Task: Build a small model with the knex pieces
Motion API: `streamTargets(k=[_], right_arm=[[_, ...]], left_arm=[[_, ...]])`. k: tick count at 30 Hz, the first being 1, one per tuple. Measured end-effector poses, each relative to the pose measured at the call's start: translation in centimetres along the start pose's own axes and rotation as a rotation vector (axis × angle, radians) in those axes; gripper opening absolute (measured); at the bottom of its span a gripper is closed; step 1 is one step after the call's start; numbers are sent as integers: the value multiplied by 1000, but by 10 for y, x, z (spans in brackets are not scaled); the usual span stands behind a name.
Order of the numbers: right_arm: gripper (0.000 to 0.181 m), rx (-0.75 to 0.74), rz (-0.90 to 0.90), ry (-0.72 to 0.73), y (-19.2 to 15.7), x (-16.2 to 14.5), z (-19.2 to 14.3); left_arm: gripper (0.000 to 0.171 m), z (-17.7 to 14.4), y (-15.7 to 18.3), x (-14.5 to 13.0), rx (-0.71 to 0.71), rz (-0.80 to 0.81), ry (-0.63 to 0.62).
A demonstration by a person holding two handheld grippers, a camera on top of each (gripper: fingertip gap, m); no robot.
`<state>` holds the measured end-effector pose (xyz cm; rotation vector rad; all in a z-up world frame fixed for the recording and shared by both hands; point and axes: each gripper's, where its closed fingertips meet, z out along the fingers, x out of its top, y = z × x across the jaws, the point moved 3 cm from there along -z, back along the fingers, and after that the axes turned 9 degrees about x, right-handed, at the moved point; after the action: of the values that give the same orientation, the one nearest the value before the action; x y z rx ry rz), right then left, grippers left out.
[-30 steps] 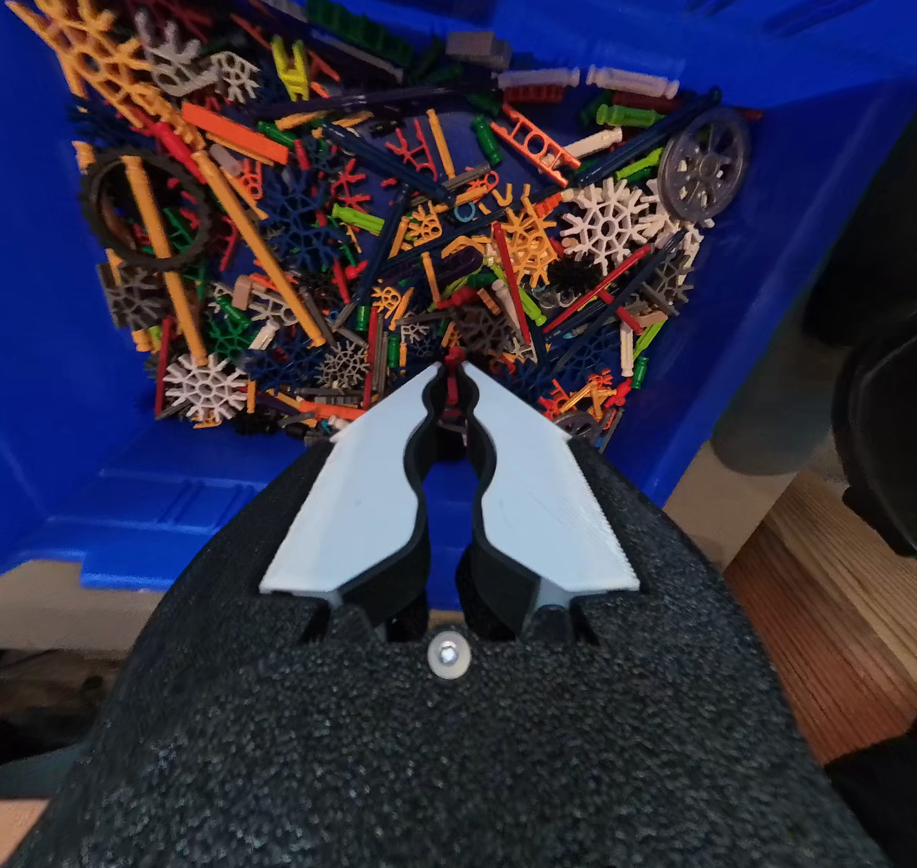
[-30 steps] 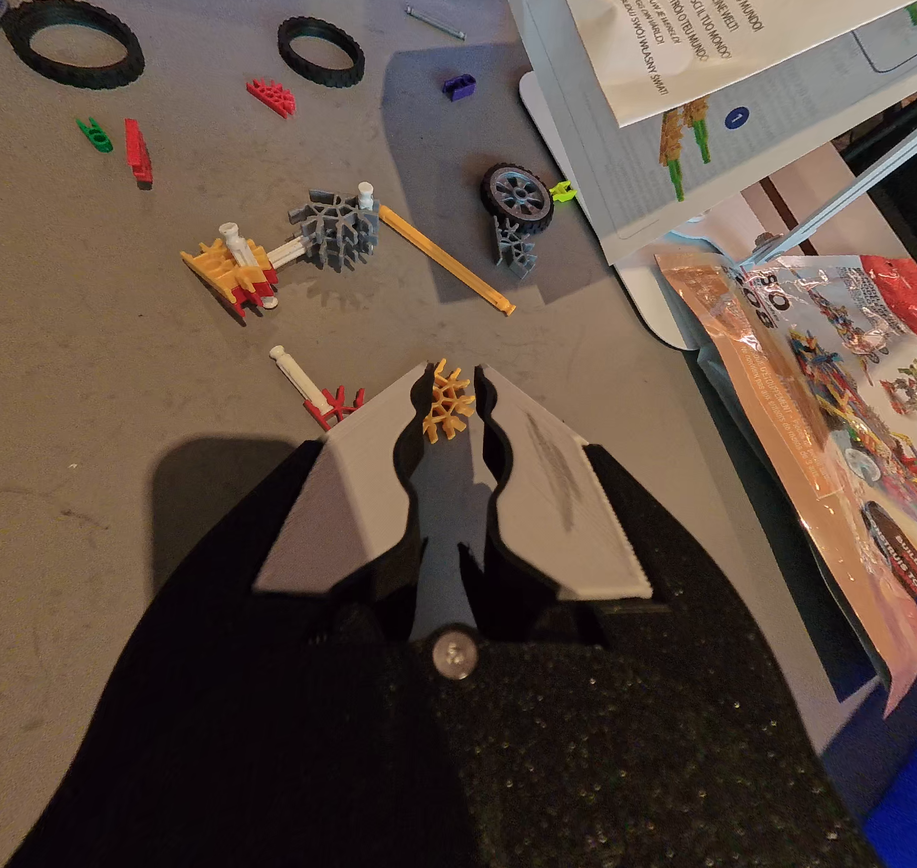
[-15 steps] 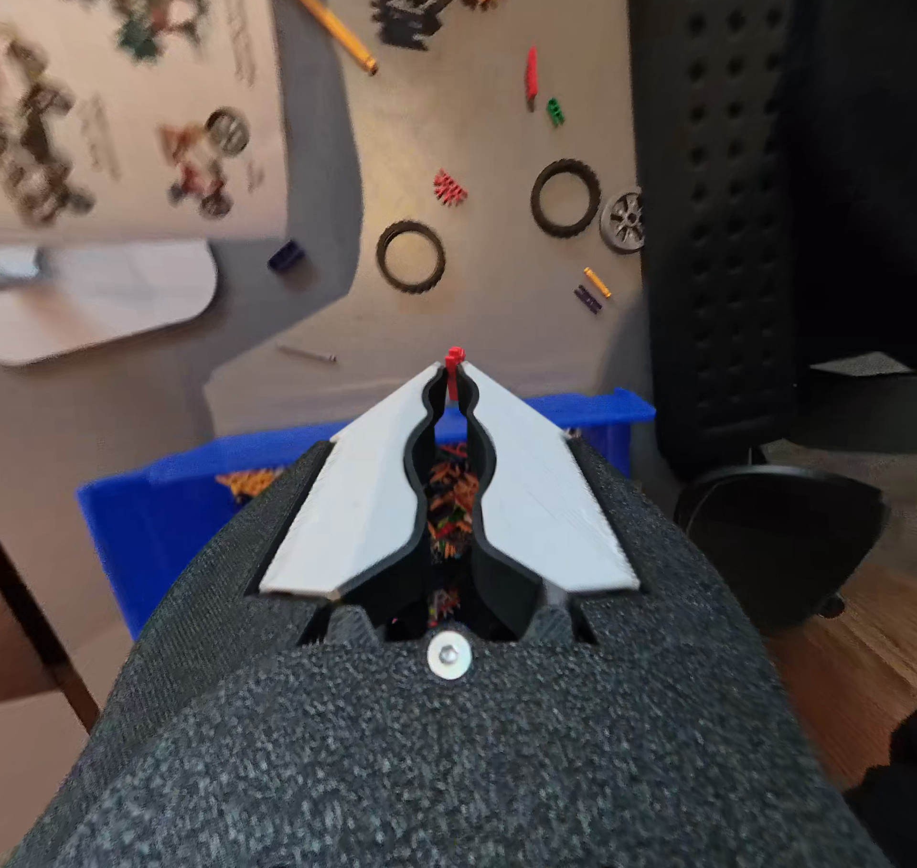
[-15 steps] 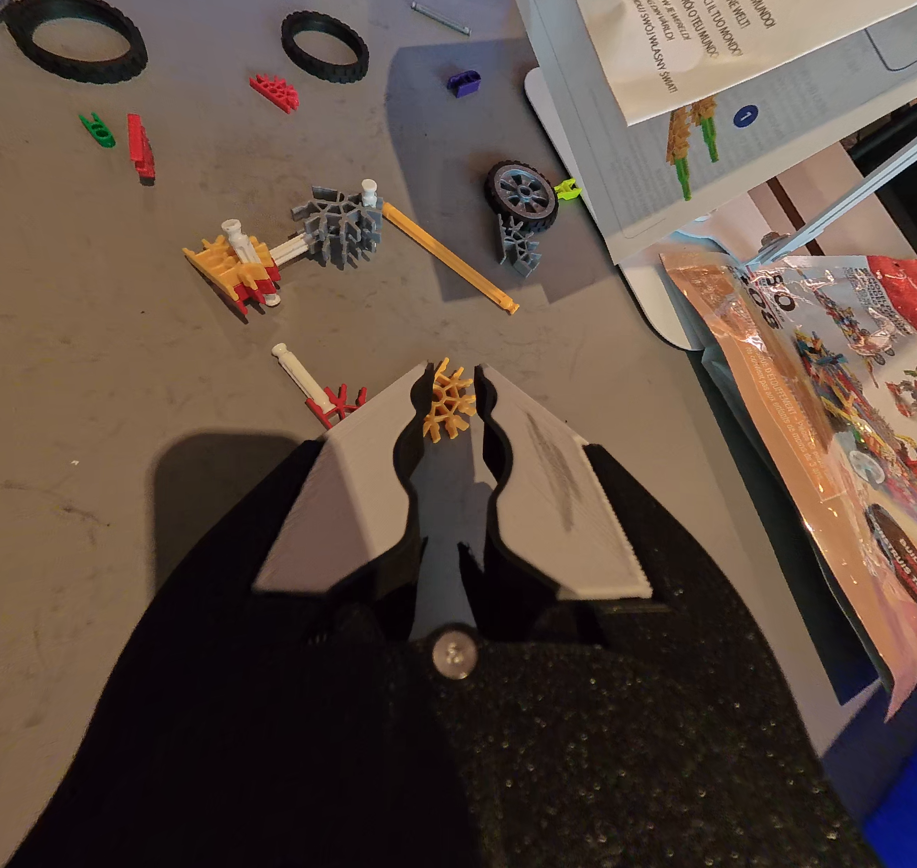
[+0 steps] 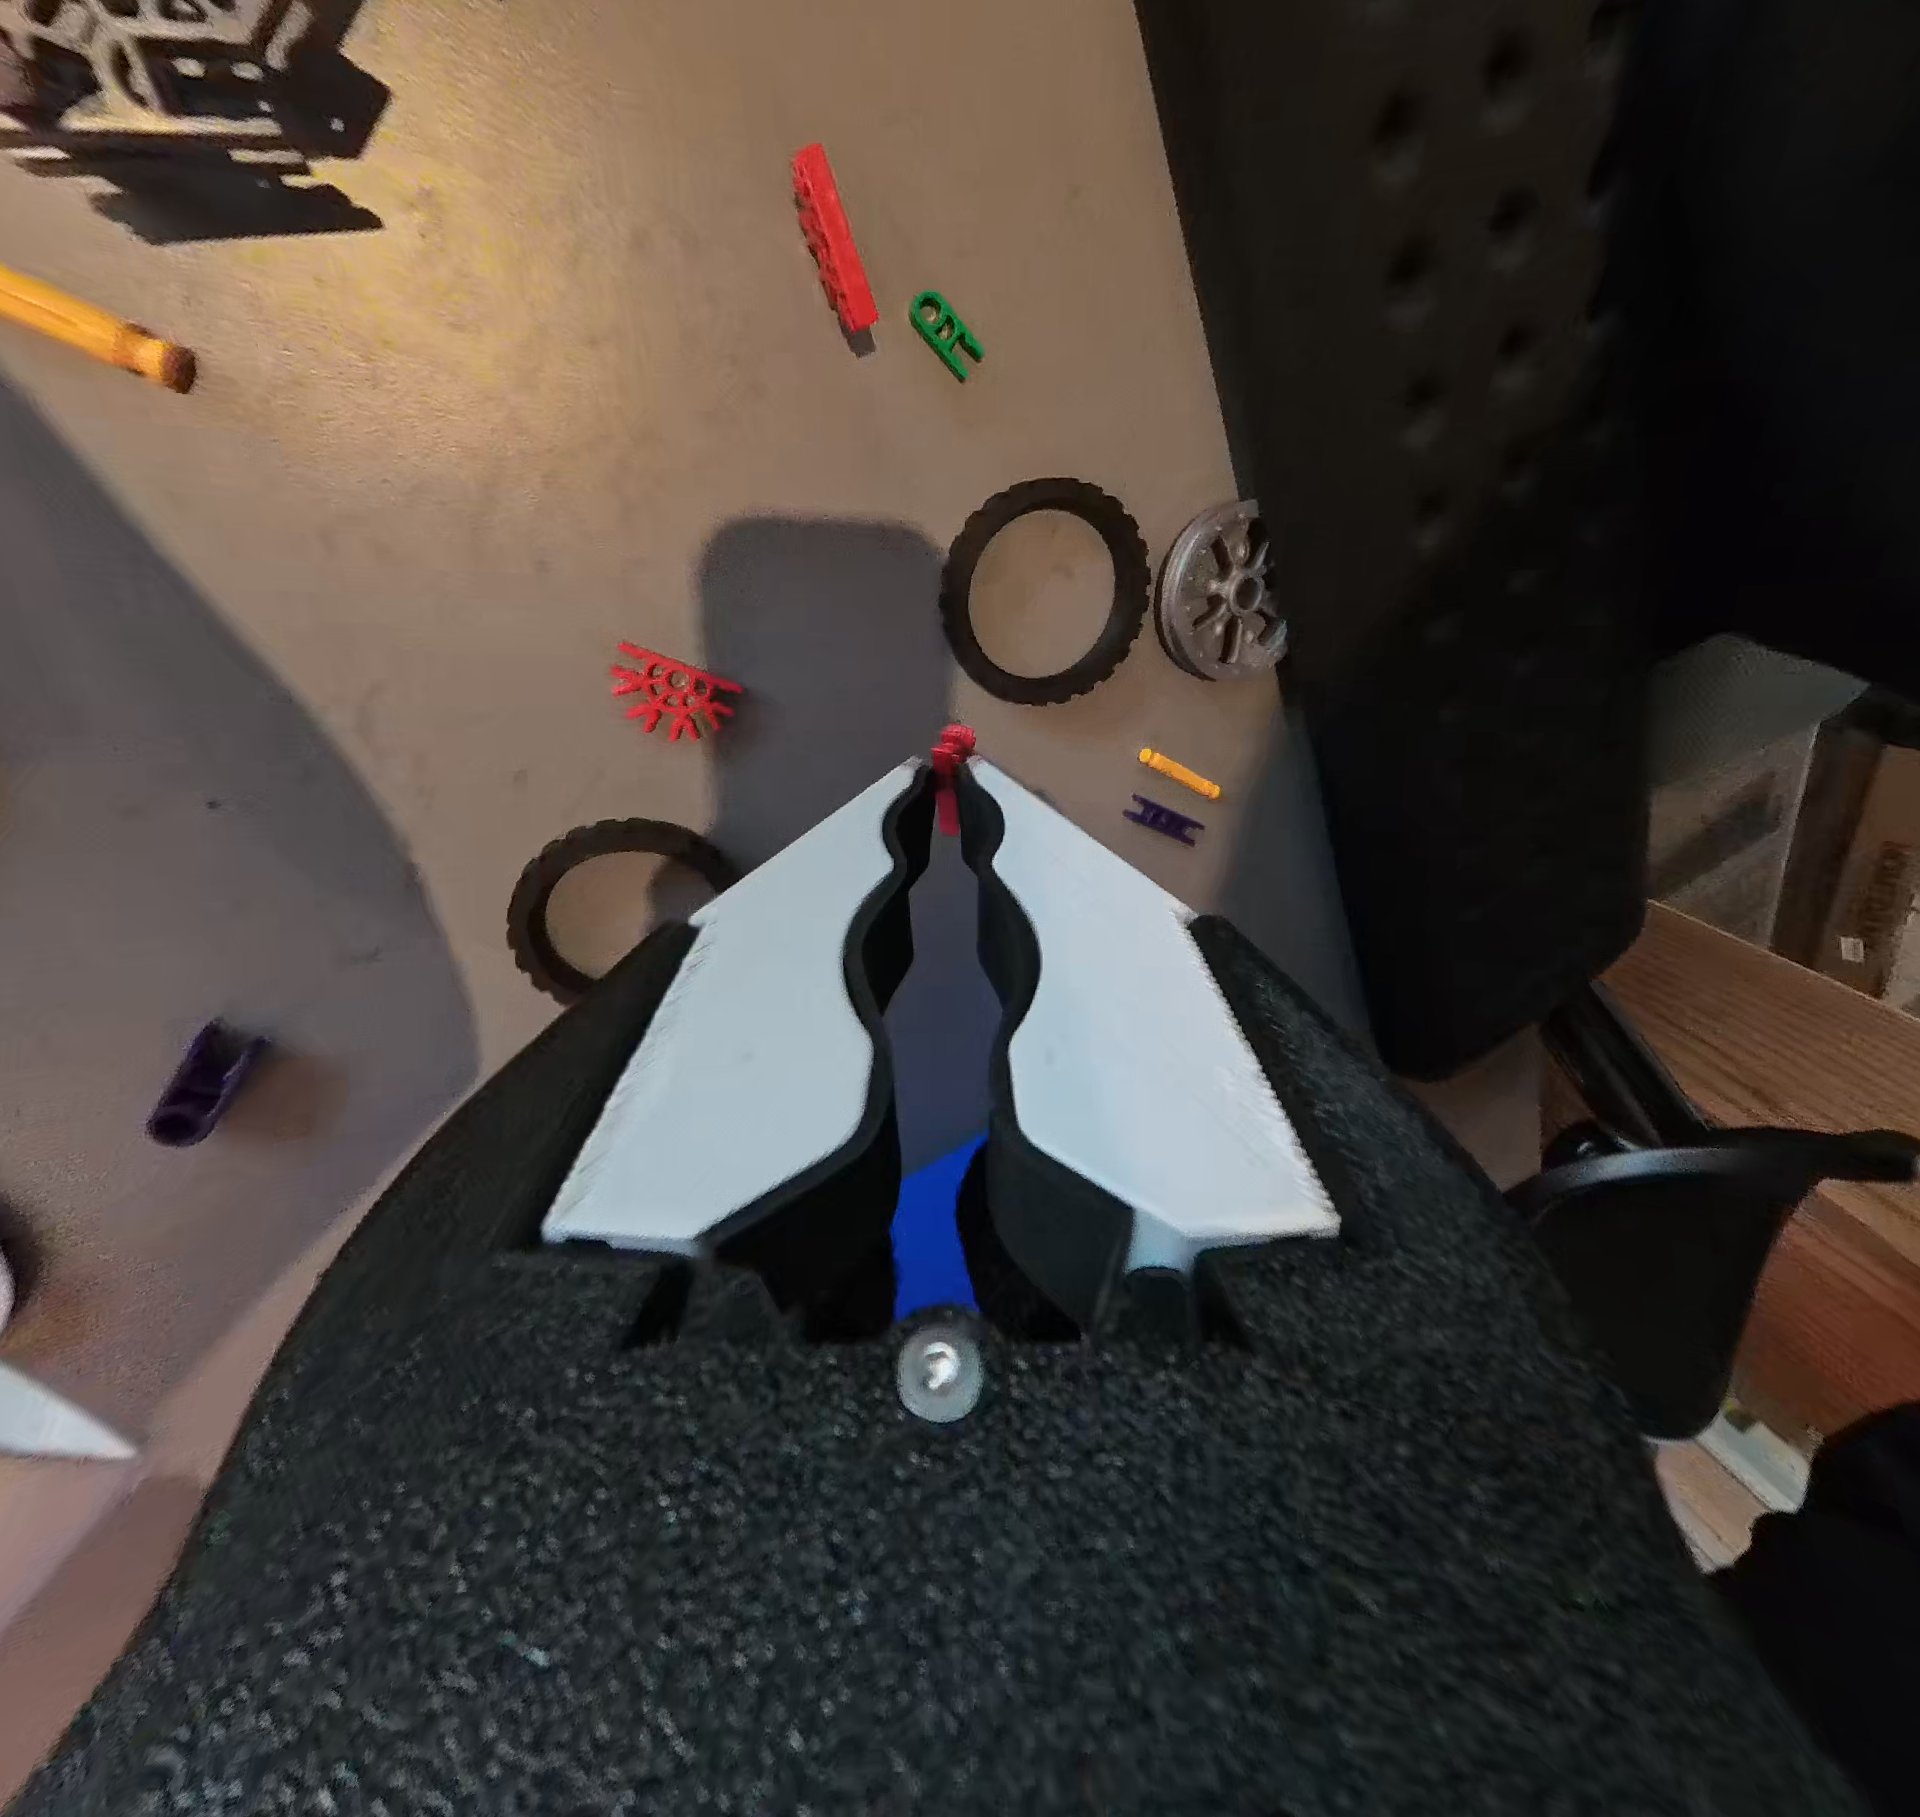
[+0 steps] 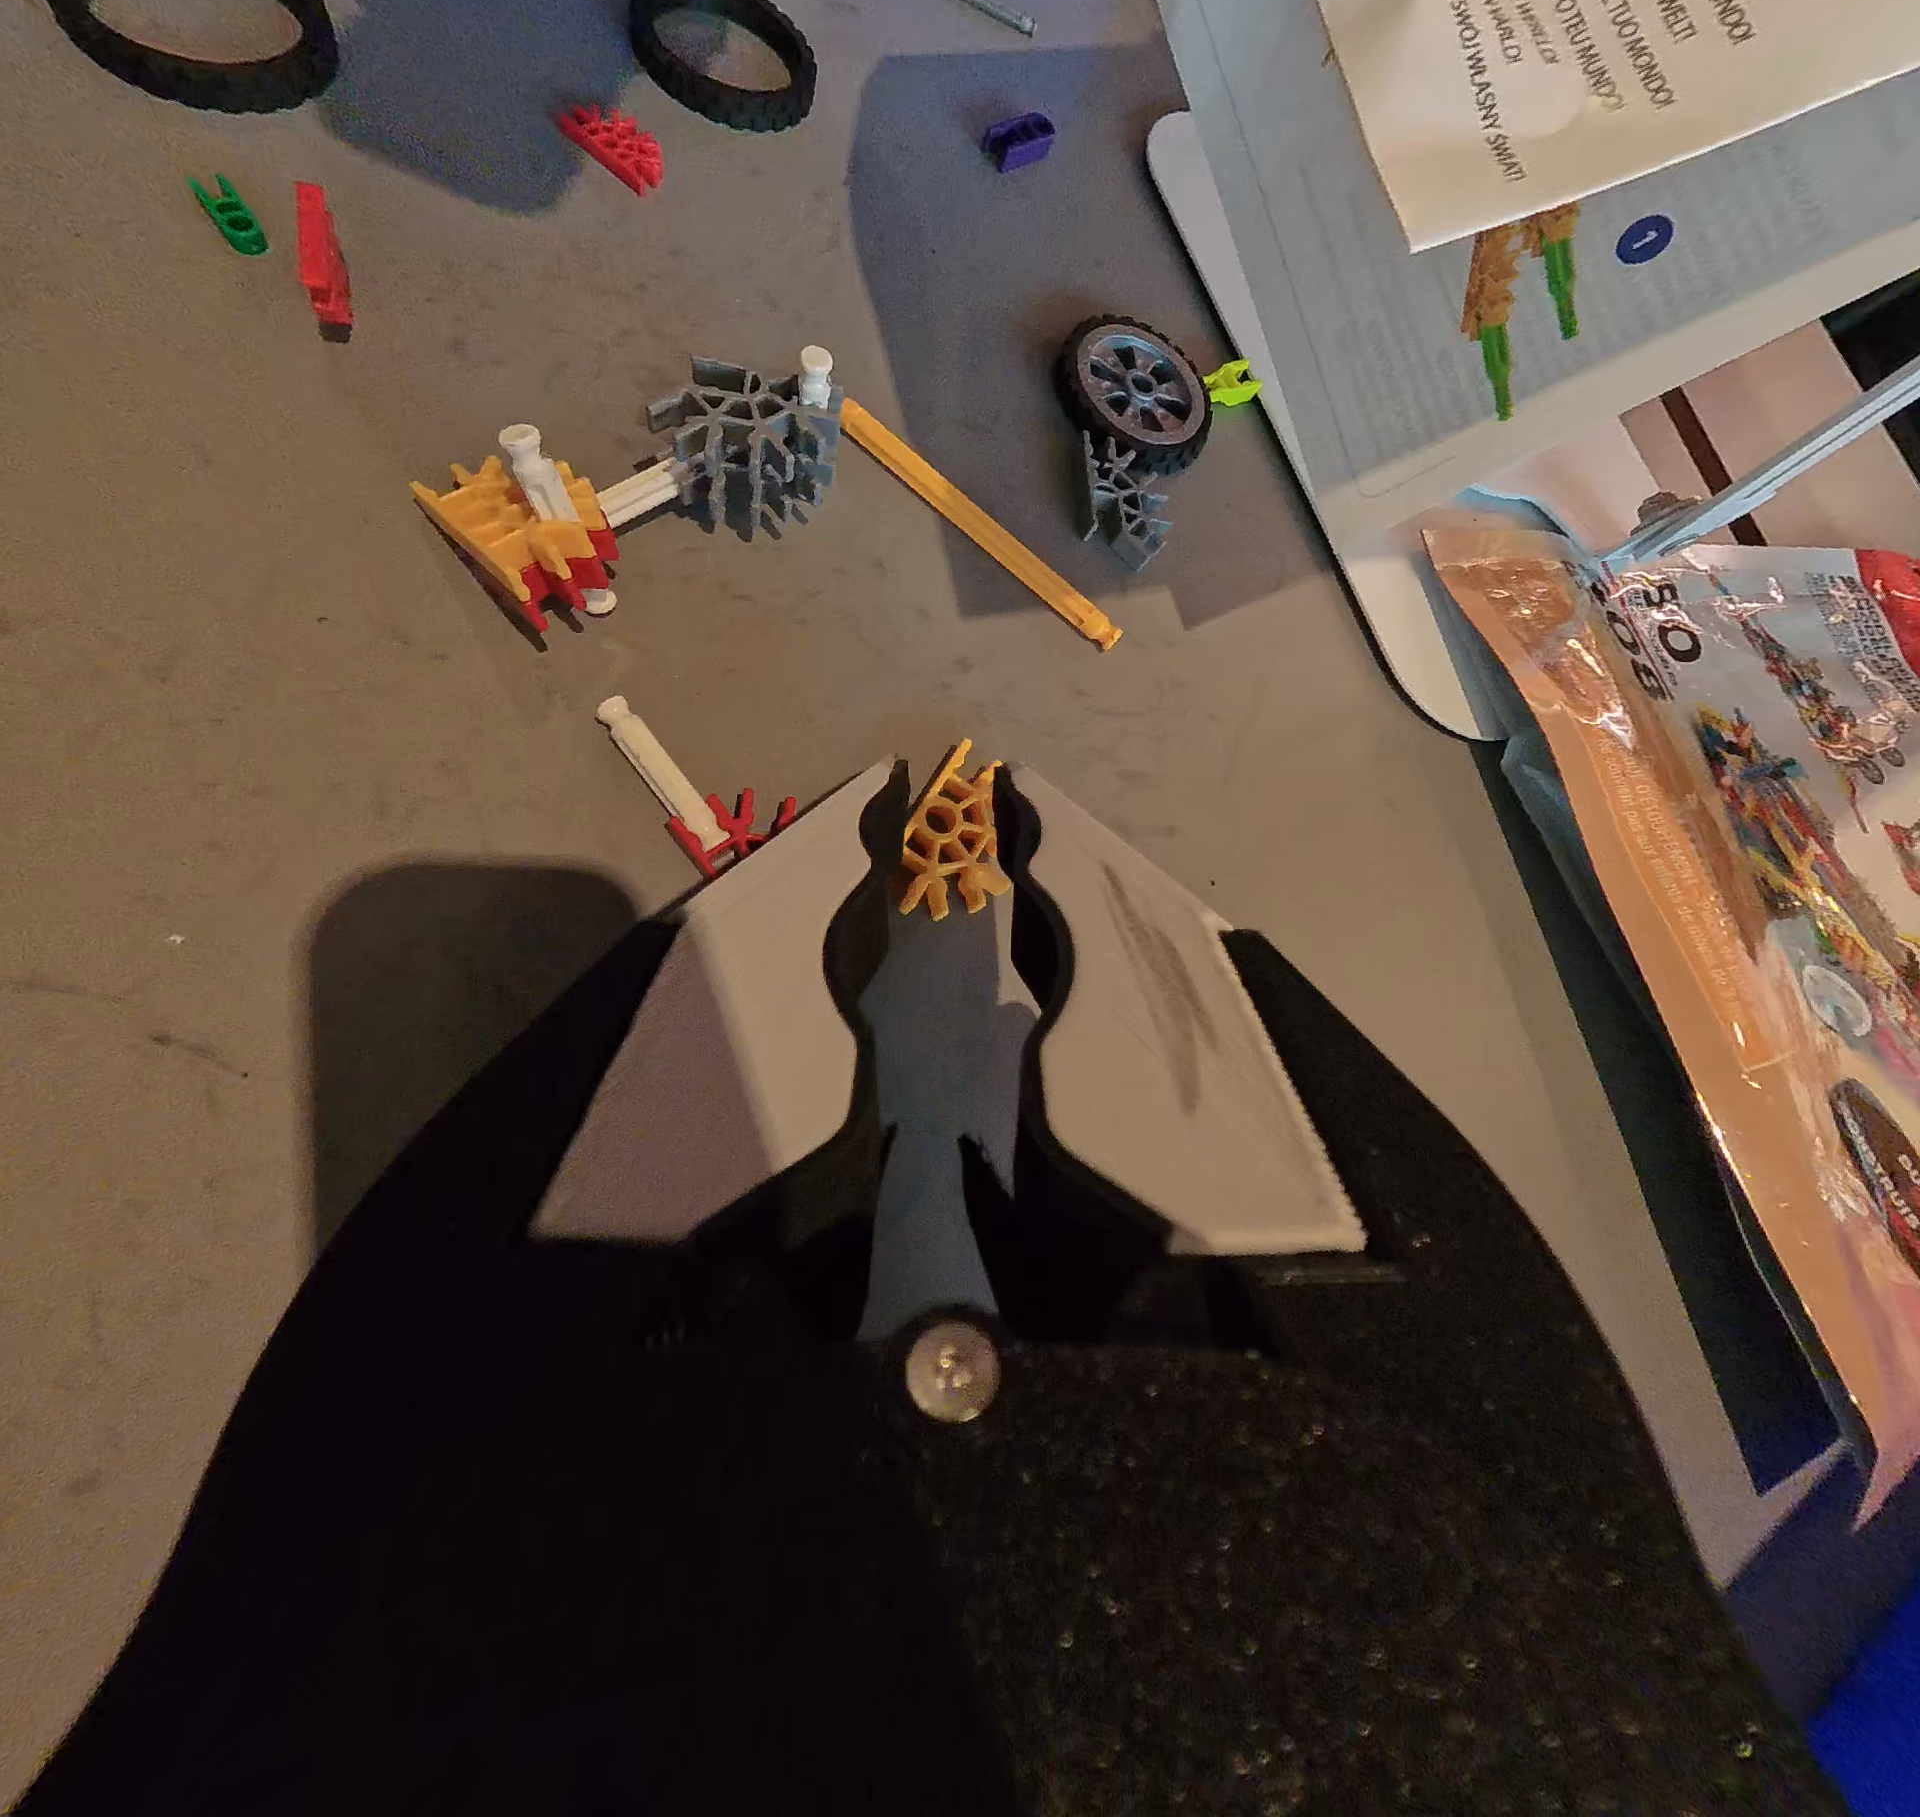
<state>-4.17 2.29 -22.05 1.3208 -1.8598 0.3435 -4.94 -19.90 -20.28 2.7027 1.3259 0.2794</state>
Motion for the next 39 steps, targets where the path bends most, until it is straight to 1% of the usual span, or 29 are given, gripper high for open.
streamTargets(k=[2,4,5,7,9,11,14,16,18,20,21,23,25,29,31,34,37,39], right_arm=[[15,2,0,0,0,0,0],[15,3,0,0,-1,0,0],[15,4,0,0,-1,0,0],[15,4,0,-1,-1,0,0],[15,5,2,1,-1,0,0],[15,6,3,3,-1,0,-1],[16,6,4,1,-1,0,-1],[15,5,6,1,0,0,-1],[15,4,11,1,0,-1,-1],[16,1,18,2,1,-1,-1],[16,-1,23,2,2,-1,-1],[16,-9,32,1,4,-1,-1],[16,-14,38,-1,5,-2,-1],[16,-23,47,0,7,-2,-1],[15,-27,52,0,8,-2,-1],[16,-30,57,-5,9,-3,-1],[16,-35,65,-8,11,-4,0],[16,-37,72,-8,12,-4,0]], left_arm=[[10,3,-5,-1,36,-10,0],[17,-4,-9,-2,71,-21,25],[21,-11,-11,-4,91,-32,41],[21,-29,-15,-9,135,-65,80],[20,-53,-19,-19,211,-104,131],[19,-79,-18,-35,279,-139,176],[18,-116,-16,-69,412,-237,210],[18,-133,-8,-94,458,-303,213],[18,-140,1,-119,483,-357,192],[18,-138,13,-140,464,-417,161],[18,-133,21,-151,422,-450,137],[18,-119,31,-169,397,-467,90],[18,-101,37,-180,341,-488,64],[20,-63,47,-188,252,-442,-2],[21,-50,51,-185,227,-399,-1],[26,-39,47,-182,243,-389,18],[30,-32,38,-185,278,-385,19],[32,-28,36,-185,270,-375,29]])
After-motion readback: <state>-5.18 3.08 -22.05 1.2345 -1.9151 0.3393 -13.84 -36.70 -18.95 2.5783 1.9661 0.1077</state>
